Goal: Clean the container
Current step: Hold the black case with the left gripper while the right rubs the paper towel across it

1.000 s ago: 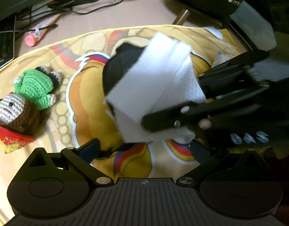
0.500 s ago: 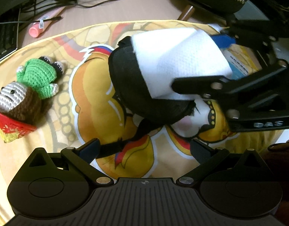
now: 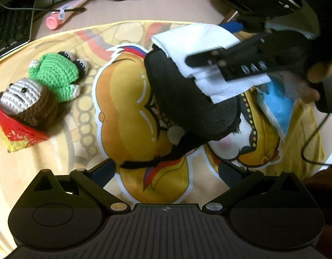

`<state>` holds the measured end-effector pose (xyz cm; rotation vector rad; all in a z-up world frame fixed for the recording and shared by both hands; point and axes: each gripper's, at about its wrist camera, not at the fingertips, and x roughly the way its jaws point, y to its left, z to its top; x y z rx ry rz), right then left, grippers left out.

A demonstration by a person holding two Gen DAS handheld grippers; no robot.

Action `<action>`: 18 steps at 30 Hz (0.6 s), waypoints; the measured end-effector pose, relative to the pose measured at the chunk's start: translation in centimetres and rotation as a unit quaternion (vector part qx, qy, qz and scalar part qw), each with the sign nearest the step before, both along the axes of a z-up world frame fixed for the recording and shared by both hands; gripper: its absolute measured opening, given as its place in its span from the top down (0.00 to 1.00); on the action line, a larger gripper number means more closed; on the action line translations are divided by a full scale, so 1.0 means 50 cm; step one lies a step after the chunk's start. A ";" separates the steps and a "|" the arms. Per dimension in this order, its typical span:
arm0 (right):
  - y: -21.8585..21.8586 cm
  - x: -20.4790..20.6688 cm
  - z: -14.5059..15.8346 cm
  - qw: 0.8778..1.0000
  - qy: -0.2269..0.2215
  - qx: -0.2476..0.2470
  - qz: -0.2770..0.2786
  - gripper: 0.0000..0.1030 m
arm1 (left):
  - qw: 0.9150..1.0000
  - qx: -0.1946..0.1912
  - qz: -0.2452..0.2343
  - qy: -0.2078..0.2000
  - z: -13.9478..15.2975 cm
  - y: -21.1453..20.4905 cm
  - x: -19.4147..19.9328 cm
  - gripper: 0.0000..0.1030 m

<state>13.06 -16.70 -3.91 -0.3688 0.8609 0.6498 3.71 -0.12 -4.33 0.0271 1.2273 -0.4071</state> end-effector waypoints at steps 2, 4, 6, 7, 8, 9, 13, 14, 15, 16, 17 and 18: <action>0.007 0.005 0.000 1.000 -0.014 -0.023 0.003 0.27 | 1.000 0.001 -0.002 0.003 0.001 0.001 0.003 0.00; 0.004 -0.007 0.015 0.998 -0.037 -0.048 0.025 0.26 | 1.000 0.001 0.000 0.005 0.000 0.006 0.004 0.00; -0.019 -0.025 0.045 0.996 -0.054 -0.054 0.046 0.19 | 1.000 -0.003 0.007 0.006 0.000 0.014 0.006 0.00; -0.033 -0.032 0.060 0.996 -0.052 -0.048 0.051 0.17 | 1.000 -0.005 0.010 0.007 0.000 0.017 0.008 0.00; -0.048 -0.039 0.076 0.997 -0.048 -0.040 0.055 0.17 | 1.000 -0.005 0.011 0.008 0.001 0.019 0.011 0.00; -0.059 -0.046 0.089 0.997 -0.044 -0.036 0.061 0.17 | 1.000 -0.005 0.010 0.008 0.002 0.018 0.012 0.00; -0.046 -0.093 0.099 0.984 -0.067 -0.082 0.140 0.16 | 1.000 0.004 0.000 0.009 0.005 0.006 0.020 0.00; -0.036 -0.104 0.094 0.978 -0.081 -0.103 0.163 0.16 | 1.000 0.005 -0.002 0.009 0.002 0.004 0.024 0.00; -0.025 -0.104 0.082 0.973 -0.087 -0.118 0.176 0.16 | 1.000 0.004 -0.002 0.009 0.002 0.002 0.024 0.00; -0.014 -0.100 0.067 0.970 -0.090 -0.130 0.185 0.16 | 1.000 0.004 -0.002 0.009 0.004 0.003 0.023 0.00; -0.003 -0.096 0.053 0.966 -0.092 -0.143 0.194 0.16 | 1.000 0.004 -0.001 0.009 0.005 0.003 0.021 0.00; 0.006 -0.086 0.040 0.966 -0.088 -0.146 0.196 0.17 | 1.000 0.003 0.000 0.010 0.004 0.003 0.021 0.00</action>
